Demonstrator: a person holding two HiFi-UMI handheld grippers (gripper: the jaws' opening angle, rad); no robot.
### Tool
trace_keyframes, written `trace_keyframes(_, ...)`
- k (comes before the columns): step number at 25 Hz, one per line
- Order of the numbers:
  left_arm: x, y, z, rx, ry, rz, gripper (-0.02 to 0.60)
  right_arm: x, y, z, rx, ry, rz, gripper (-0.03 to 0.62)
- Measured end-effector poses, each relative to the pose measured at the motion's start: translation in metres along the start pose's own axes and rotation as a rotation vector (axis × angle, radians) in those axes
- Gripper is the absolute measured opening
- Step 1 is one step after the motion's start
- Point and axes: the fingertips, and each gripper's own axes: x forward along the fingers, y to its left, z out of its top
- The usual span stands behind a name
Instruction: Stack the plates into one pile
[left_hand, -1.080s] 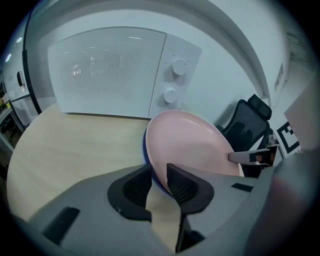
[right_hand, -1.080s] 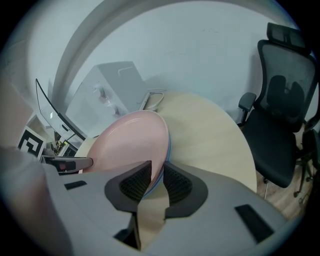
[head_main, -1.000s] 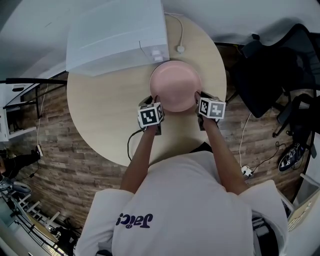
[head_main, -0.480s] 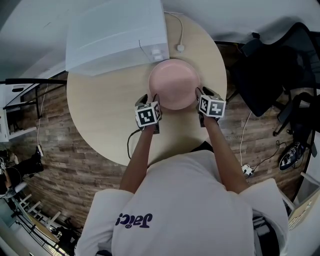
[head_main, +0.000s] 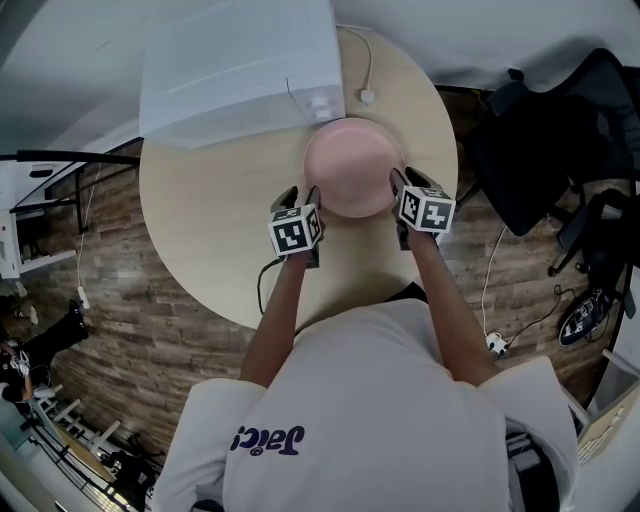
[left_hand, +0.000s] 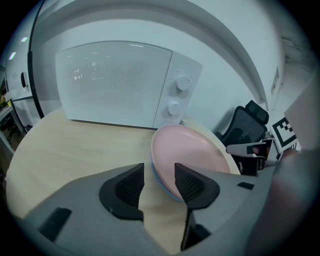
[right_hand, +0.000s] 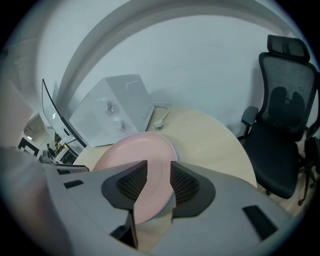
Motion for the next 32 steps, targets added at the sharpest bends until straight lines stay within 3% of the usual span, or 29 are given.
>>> trace_keyframes(7, -0.056, 0.005, 0.035, 0.034, -0.138, 0.013, 0.177, -0.025, 0.055, 0.037, -0.114, -0.104, 0.059, 0.13)
trace_keyframes(13, -0.117, 0.015, 0.062, 0.068, -0.287, 0.0, 0.08, -0.056, 0.117, 0.062, -0.23, -0.213, 0.104, 0.088)
trace_keyframes(18, -0.16, 0.023, 0.067, 0.089, -0.384, -0.006, 0.046, -0.084, 0.164, 0.066, -0.302, -0.293, 0.136, 0.063)
trace_keyframes(25, -0.215, 0.048, 0.064, 0.104, -0.503, 0.053, 0.02, -0.117, 0.238, 0.055, -0.376, -0.352, 0.225, 0.048)
trace_keyframes(32, -0.288, 0.067, 0.079, 0.167, -0.691, 0.117, 0.015, -0.162, 0.296, 0.058, -0.44, -0.524, 0.237, 0.029)
